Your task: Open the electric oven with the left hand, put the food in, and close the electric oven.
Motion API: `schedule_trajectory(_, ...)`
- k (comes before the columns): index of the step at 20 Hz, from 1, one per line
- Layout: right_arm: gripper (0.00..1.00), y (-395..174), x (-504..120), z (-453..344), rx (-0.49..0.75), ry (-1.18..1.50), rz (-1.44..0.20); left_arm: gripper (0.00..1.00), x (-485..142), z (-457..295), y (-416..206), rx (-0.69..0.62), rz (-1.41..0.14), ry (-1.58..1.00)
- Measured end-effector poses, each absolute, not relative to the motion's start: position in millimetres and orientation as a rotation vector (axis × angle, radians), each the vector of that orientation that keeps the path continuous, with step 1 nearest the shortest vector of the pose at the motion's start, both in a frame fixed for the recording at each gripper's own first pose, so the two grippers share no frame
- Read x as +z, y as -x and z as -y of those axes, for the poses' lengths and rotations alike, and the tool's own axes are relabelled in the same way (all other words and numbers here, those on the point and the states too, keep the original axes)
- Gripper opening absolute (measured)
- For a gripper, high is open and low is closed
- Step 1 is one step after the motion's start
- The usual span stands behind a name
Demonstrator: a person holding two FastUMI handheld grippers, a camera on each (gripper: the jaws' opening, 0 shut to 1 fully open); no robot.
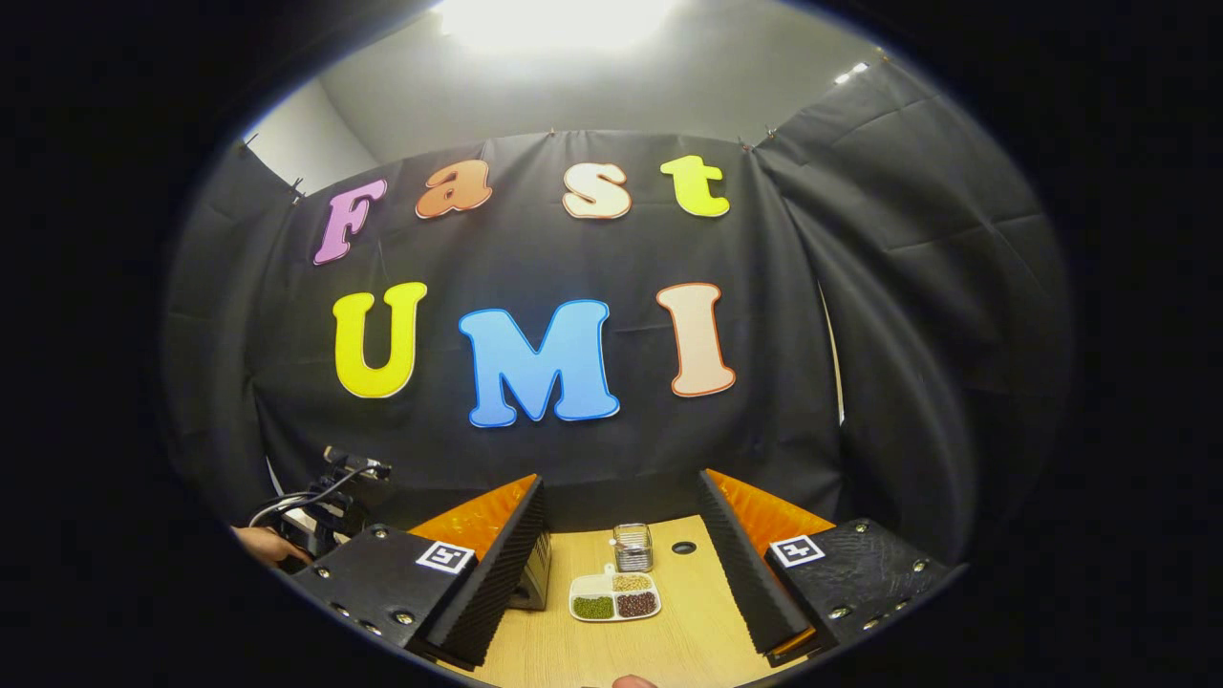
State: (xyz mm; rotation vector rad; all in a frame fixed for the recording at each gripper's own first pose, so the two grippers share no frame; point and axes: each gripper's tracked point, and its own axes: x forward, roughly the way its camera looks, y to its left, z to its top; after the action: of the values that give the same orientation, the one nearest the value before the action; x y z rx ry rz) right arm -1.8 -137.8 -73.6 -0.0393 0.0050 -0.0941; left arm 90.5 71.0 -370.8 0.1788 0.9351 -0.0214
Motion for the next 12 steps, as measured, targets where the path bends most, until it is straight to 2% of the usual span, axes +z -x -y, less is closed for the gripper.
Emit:
schedule_trajectory(1, 0.97, 1, -76, 139, -0.093, 0.037, -0.009, 1.0, -363, -69, -94, -0.022, -0.906, -0.179)
schedule_trajectory(2, 0.97, 0, -77, 139, -0.093, 0.034, -0.016, 0.97, -356, -67, -96, -0.028, -0.876, -0.178)
schedule_trajectory(3, 0.97, 0, -79, 139, -0.09, 0.03, -0.021, 1.0, -349, -65, -98, -0.031, -0.849, -0.174)
schedule_trajectory(6, 0.97, -5, -80, 137, -0.071, 0.034, -0.031, 0.97, -314, -49, -99, -0.042, -0.74, -0.129)
schedule_trajectory(9, 0.97, -11, -79, 133, -0.036, 0.05, -0.033, 1.0, -261, -33, -89, -0.028, -0.6, -0.089)
schedule_trajectory(10, 0.97, -14, -78, 131, -0.023, 0.051, -0.035, 0.97, -237, -26, -84, -0.025, -0.538, -0.076)
schedule_trajectory(12, 0.97, -19, -74, 124, 0.003, 0.046, -0.038, 0.97, -183, -14, -75, -0.03, -0.382, -0.046)
